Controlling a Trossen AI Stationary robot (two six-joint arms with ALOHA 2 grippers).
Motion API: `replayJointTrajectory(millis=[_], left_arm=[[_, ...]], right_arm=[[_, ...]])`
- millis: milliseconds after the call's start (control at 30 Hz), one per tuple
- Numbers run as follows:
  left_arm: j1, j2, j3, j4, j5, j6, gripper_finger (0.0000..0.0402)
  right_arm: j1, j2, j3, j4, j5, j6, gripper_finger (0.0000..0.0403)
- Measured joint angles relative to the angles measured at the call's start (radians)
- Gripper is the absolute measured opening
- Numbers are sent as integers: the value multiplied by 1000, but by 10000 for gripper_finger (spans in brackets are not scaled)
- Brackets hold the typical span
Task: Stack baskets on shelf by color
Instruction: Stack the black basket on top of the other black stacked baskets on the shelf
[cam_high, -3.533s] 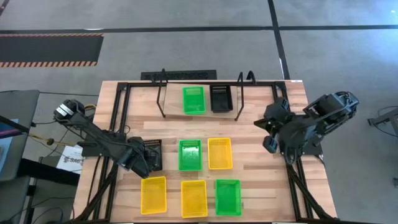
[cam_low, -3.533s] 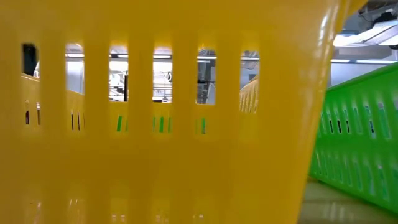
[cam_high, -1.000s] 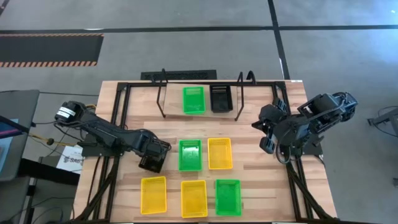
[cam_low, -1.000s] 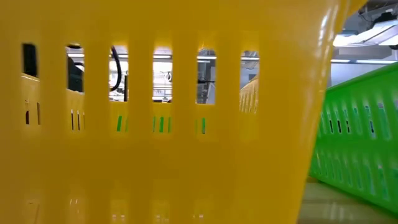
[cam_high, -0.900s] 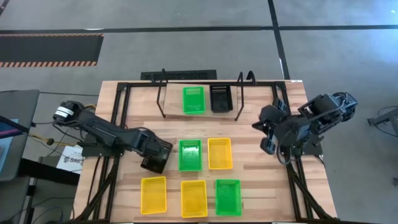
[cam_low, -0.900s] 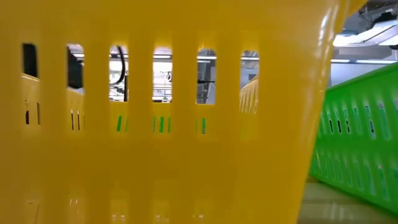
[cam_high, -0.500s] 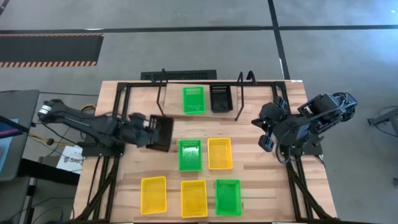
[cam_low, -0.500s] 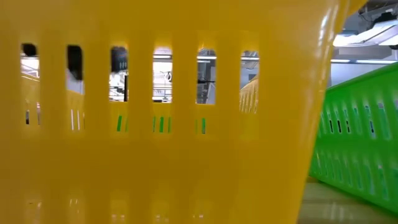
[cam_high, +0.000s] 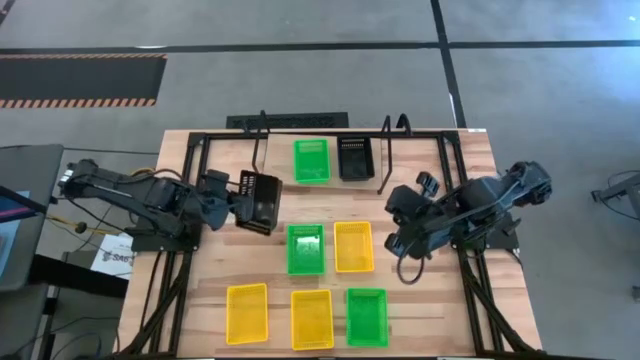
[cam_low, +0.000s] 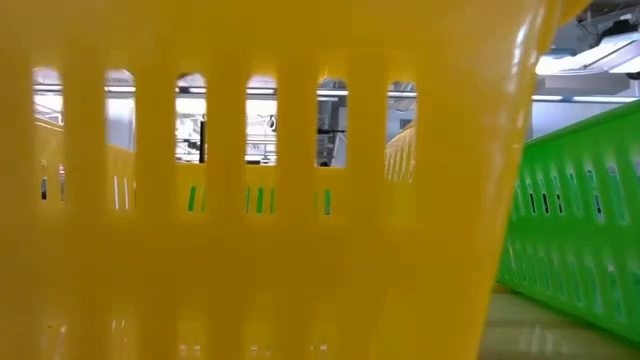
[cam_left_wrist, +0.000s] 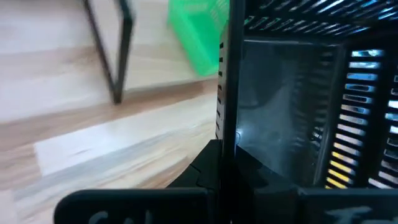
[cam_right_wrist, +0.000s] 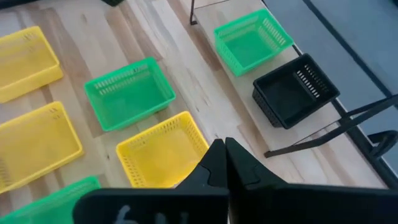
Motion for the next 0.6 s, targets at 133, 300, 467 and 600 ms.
replayJointTrajectory(millis=[133,300,467,600], left_arm=[[29,1,60,14,-3,87,0],[122,51,146,163,34,313,0],[254,214,281,294,222,546,0],[338,398,433,301,318,641,0]], right_arm=[[0,25,0,-1,0,43,1],[26,34,-1,-1,-2,98,0],[67,-1,0,1,-1,125,0],[97,-54,0,1,19,93,0]])
